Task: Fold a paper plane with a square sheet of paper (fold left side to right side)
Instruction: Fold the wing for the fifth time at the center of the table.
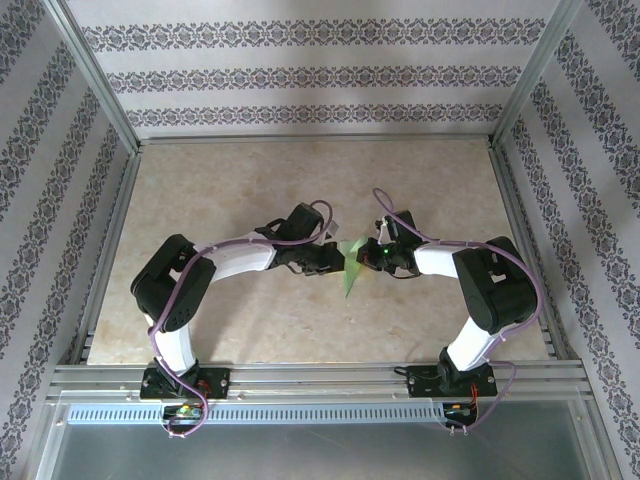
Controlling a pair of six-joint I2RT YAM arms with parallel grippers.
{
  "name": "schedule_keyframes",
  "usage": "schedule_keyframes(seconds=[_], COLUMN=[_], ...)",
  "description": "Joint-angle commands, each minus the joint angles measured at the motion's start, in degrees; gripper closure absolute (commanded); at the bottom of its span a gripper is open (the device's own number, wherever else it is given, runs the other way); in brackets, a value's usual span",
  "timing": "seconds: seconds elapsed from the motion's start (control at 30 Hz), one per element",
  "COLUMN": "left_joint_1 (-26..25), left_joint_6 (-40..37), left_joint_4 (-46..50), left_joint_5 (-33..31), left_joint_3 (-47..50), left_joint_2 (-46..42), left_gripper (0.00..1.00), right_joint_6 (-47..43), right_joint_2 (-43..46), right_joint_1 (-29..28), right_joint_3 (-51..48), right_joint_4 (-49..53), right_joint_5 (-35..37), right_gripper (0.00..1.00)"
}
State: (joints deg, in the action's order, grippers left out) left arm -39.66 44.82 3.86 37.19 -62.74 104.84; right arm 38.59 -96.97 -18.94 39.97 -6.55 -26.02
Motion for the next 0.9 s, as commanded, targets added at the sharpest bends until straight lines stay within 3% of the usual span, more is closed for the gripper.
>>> schedule_keyframes(seconds=[0.0,0.87], left_joint_1=[-1.71,-2.62], left_joint_6=[1.93,3.02], left_joint_4=[0.22,-1.38], left_joint_5=[3.56,3.65], left_joint_3=[-1.94,-1.22], left_joint_2=[1.62,9.05], left_gripper=[0.92,0.93], right_joint_6=[-1.48,-2.11], right_joint_2=[-2.71,-2.97], right_joint_1=[-1.03,-1.25], right_joint_3=[-1.21,-0.46], right_joint_4=[4.96,6.37], right_joint_5=[1.41,1.72], right_gripper=[1.0,1.0])
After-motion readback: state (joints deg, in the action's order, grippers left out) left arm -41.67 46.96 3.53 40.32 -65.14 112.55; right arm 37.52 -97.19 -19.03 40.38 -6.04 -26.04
